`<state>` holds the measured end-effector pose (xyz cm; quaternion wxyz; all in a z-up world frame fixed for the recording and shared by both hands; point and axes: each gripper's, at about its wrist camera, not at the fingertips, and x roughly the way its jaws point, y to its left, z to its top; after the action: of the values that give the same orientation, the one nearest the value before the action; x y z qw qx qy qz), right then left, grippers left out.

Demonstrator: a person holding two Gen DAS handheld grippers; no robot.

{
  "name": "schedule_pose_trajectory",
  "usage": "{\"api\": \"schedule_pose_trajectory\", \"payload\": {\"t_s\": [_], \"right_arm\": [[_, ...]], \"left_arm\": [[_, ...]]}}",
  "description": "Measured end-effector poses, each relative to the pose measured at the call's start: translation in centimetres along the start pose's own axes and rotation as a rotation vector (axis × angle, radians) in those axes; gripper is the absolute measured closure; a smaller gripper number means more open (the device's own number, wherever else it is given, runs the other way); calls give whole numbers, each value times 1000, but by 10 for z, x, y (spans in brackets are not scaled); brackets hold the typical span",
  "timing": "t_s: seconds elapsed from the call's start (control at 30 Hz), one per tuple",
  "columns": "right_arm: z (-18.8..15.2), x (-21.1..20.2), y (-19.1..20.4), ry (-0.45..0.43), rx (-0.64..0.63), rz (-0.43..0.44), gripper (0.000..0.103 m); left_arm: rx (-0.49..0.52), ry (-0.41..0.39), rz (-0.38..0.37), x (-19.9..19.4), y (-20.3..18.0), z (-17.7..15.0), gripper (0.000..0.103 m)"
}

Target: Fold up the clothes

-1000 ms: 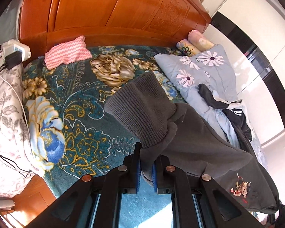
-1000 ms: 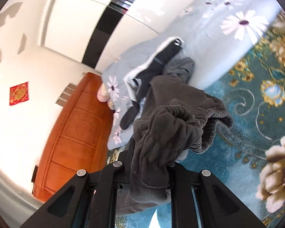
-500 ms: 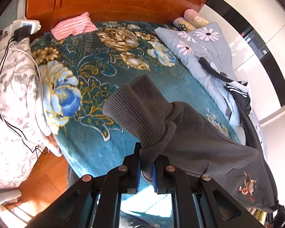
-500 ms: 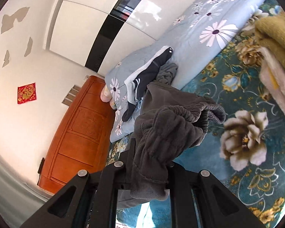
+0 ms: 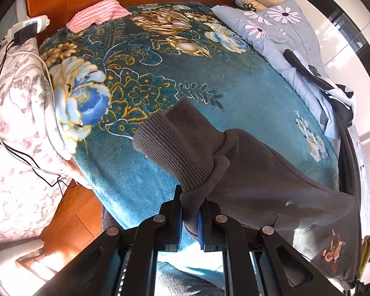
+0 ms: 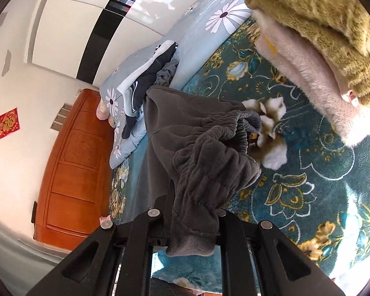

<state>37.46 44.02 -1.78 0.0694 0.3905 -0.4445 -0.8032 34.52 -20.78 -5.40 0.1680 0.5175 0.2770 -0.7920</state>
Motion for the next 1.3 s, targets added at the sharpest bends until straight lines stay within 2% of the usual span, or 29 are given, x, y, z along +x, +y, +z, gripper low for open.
{"api": "schedule_pose_trajectory", "payload": {"t_s": [0.2,0.37,0.53,0.6,0.67,0.73,0.77,0.87,1.0,1.1,1.13,1.17,1.3], "right_arm": [[-5,18,-35,38,4,-114,91],[-8,30,-67,65,52,-132,91],[-7,50,-79,93,89,-167,90],[-7,54,-76,104,81,-172,89],[-5,57,-71,120,58,-171,85],[-2,56,-62,132,12,-205,82],[-1,55,-56,135,-16,-229,72],[3,41,-41,132,-88,-324,58],[8,8,-6,105,-238,-491,57],[14,-1,44,45,-477,-559,56],[19,8,61,46,-544,-544,50],[23,19,76,49,-606,-526,39],[32,126,122,140,-769,-494,36]], "left_arm": [[54,51,42,32,-27,12,93],[89,76,89,56,-37,20,90],[41,91,55,60,-29,22,88],[44,99,55,57,-27,23,77],[37,98,44,51,-25,22,60],[21,88,33,43,-22,19,52],[5,76,33,38,-20,17,50],[-39,28,35,23,-15,12,47],[-78,-61,18,7,-17,6,44],[-42,-140,-1,1,-35,4,43],[-16,-162,-1,1,-44,4,43],[7,-171,-2,1,-52,2,43],[88,-180,-19,5,-78,-7,43]]}}
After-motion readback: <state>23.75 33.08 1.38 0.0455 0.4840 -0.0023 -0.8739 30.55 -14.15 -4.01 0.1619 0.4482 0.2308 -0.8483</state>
